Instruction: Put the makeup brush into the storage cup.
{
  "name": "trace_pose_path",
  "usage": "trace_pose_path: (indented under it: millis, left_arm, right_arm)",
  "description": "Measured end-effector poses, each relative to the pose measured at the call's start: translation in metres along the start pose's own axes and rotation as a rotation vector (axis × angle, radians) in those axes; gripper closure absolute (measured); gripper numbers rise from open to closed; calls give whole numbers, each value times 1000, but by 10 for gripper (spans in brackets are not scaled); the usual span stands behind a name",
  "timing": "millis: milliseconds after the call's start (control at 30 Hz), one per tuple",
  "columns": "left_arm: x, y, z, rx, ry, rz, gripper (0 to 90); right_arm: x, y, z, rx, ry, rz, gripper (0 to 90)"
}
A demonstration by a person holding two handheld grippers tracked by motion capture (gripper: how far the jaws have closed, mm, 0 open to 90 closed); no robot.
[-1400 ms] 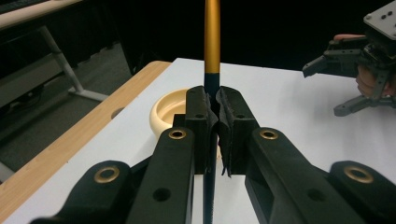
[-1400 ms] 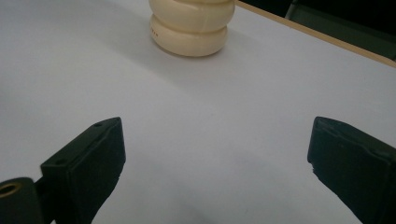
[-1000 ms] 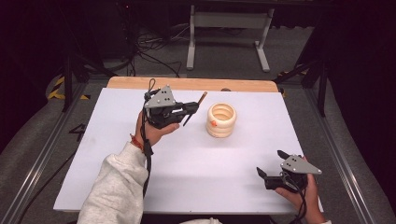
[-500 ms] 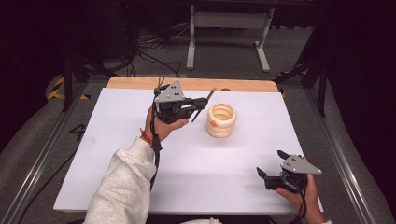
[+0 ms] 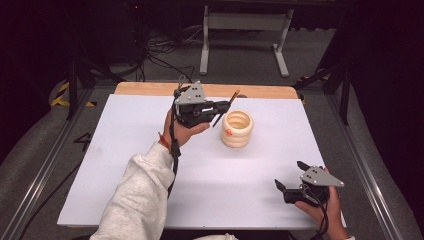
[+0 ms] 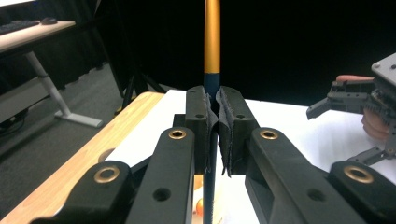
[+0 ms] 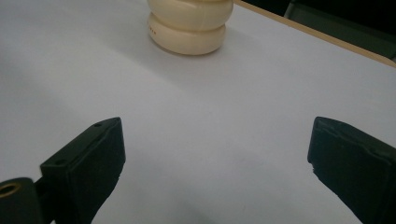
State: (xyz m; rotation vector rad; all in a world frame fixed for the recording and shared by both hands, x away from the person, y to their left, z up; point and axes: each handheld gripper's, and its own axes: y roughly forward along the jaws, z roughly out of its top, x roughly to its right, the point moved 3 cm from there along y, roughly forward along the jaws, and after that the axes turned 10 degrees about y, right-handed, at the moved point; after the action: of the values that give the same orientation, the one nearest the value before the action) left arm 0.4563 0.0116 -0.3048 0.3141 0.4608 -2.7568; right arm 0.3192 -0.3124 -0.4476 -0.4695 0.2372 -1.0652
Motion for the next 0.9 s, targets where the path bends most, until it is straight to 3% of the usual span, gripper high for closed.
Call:
trace_pose_path:
  millis: [900]
  left_arm:
    - [-7,24,3,44,-31,-17,835]
  right_arm:
    - [0,0,0,-3,-1,3,48]
